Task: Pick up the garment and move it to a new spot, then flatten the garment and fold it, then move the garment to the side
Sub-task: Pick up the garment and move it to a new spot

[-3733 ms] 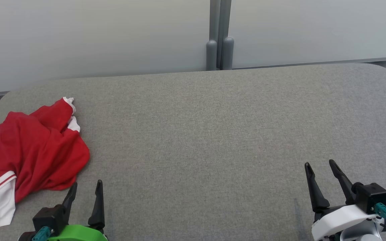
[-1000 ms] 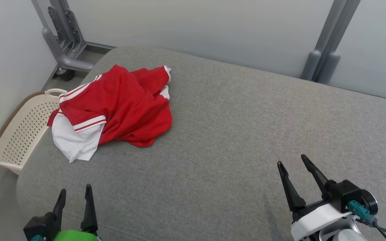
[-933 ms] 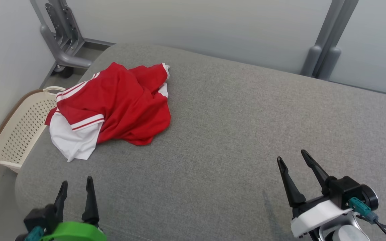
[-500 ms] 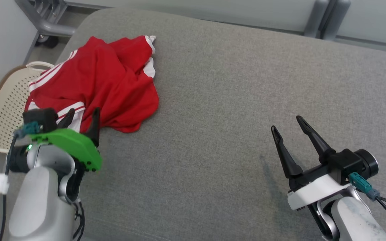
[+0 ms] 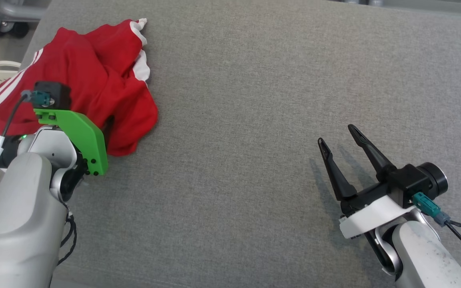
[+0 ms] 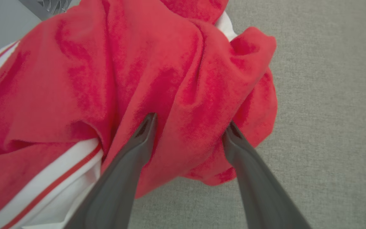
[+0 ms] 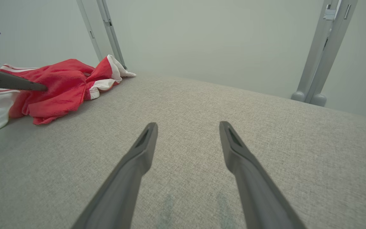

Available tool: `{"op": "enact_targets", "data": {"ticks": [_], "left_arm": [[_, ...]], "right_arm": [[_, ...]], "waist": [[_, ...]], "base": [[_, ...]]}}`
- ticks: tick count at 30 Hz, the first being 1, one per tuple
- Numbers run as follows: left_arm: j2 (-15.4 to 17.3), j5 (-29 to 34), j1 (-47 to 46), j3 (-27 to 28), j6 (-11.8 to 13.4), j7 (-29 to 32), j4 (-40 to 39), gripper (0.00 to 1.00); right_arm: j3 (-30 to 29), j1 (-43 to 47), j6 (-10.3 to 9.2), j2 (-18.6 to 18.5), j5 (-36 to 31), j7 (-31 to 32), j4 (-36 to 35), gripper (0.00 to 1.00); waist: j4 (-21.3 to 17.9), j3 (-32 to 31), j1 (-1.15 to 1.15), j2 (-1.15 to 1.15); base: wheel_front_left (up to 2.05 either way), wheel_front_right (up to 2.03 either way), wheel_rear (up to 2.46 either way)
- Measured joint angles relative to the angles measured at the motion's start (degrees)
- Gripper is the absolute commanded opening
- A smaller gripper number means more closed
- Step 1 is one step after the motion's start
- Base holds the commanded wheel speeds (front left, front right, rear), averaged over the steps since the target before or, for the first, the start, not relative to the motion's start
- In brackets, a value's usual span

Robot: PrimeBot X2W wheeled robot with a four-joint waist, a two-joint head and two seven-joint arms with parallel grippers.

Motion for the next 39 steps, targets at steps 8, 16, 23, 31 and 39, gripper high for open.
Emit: {"op": "enact_targets", "data": {"ticks": [8, 16, 23, 31, 39], "left_arm": [[1.2, -2.2, -3.3, -2.8, 0.0, 1.4, 8.9, 0.39], [1.5, -3.2, -5.5, -4.3, 0.0, -1.1, 13.2, 0.0], [1.8, -5.3, -7.5, -3.2, 0.0, -3.4, 9.8, 0.0], [6.9, -8.4, -9.9, 1.0, 1.1, -0.4, 2.1, 0.0], [11.0, -11.1, -9.8, 4.6, 3.4, 3.5, -3.8, 0.0]], "right_arm": [[0.5, -1.0, -0.01, -0.5, 0.1, 0.0, 0.4, 1.0], [0.0, -0.5, -0.01, 0.2, 0.2, 0.0, 0.8, 1.0], [-0.7, 1.2, -0.01, 0.9, 0.2, 0.0, 0.9, 1.0], [-0.9, 2.4, -0.01, 2.2, 0.4, 0.0, 0.7, 1.0], [-1.7, 4.3, -0.01, 3.8, 0.6, 0.0, 0.7, 1.0]], "waist": [[-2.5, 1.9, 0.0, 0.0], [-2.8, 0.5, 0.0, 0.0], [-1.9, -2.1, 0.0, 0.0], [-1.7, -5.2, 0.0, 0.0], [-4.1, -7.0, -0.01, 0.0]], "base": [[0.0, 0.0, 0.0], [0.0, 0.0, 0.0], [0.0, 0.0, 0.0], [0.0, 0.0, 0.0], [0.0, 0.0, 0.0]]}}
